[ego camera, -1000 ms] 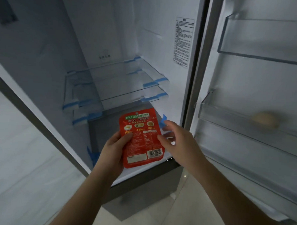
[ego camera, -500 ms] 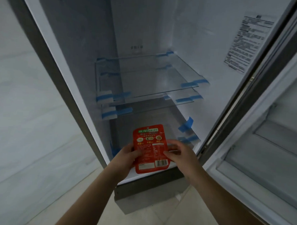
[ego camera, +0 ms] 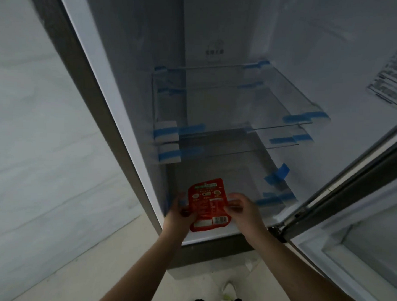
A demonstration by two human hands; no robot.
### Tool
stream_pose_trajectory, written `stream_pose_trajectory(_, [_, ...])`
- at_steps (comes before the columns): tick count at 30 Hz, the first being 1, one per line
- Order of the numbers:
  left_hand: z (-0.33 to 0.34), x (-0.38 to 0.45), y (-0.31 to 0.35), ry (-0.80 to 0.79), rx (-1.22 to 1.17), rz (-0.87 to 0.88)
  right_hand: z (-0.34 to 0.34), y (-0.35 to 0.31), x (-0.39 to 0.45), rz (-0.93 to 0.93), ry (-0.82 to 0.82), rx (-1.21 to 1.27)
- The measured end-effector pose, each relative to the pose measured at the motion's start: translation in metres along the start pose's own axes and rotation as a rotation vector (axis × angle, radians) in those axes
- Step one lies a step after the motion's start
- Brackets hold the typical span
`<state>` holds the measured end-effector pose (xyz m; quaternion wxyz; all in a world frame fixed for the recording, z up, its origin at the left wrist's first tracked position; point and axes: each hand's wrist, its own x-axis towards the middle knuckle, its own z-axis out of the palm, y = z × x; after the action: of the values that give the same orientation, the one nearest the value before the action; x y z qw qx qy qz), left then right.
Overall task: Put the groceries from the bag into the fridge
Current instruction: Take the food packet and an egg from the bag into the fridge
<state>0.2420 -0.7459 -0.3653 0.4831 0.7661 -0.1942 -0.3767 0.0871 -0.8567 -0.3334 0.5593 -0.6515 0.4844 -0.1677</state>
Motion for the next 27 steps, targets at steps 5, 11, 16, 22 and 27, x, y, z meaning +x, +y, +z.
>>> stream_pose_trajectory(5, [0.014,0.014,0.004,0.006,0.212,0.02,0.001,0.011,0.039,-0.016,-0.095,-0.084])
stream_pose_trajectory(11, [0.021,0.037,0.005,0.041,0.341,0.053,0.006,0.008,0.076,-0.048,-0.211,-0.151])
stream_pose_trajectory(16, [0.027,0.052,-0.002,0.017,0.476,0.094,0.019,0.011,0.095,-0.108,-0.255,-0.248])
stream_pose_trajectory(22, [0.03,0.061,-0.013,0.001,0.501,0.086,0.027,0.015,0.102,-0.191,-0.326,-0.324])
stream_pose_trajectory(27, [0.033,0.064,-0.019,0.041,0.678,0.153,0.027,0.012,0.102,-0.329,-0.35,-0.414])
